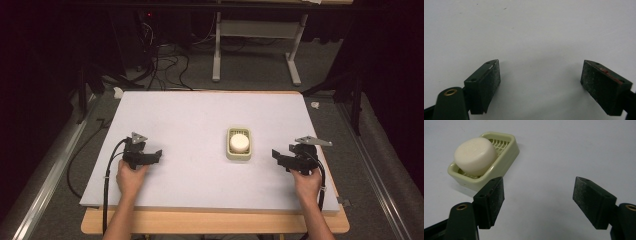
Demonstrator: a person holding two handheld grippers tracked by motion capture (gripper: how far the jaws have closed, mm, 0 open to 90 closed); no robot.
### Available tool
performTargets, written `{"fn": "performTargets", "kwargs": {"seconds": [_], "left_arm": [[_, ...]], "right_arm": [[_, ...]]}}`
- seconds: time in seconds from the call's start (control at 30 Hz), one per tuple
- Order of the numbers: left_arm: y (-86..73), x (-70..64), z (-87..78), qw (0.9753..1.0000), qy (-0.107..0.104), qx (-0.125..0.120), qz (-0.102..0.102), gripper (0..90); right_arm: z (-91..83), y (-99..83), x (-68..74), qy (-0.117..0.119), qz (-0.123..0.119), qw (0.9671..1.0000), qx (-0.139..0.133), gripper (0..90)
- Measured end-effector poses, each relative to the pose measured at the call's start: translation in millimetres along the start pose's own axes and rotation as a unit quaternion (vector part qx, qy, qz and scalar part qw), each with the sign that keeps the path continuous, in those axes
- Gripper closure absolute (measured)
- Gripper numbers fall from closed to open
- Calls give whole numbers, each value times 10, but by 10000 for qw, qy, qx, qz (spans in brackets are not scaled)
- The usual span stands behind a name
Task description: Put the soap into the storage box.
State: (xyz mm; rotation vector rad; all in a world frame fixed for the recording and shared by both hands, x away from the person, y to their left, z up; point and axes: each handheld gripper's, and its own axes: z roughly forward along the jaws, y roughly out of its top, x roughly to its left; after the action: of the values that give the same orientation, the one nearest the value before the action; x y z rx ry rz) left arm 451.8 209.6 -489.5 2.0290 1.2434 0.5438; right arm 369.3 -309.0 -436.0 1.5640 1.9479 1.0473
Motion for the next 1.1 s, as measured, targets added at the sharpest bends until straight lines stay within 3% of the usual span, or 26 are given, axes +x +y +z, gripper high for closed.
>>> {"fn": "performTargets", "kwargs": {"seconds": [1.1], "left_arm": [[0,1,0,10000,-3,1,-1,166]], "right_arm": [[322,-88,-16,-132,49,9991,397,262]]}}
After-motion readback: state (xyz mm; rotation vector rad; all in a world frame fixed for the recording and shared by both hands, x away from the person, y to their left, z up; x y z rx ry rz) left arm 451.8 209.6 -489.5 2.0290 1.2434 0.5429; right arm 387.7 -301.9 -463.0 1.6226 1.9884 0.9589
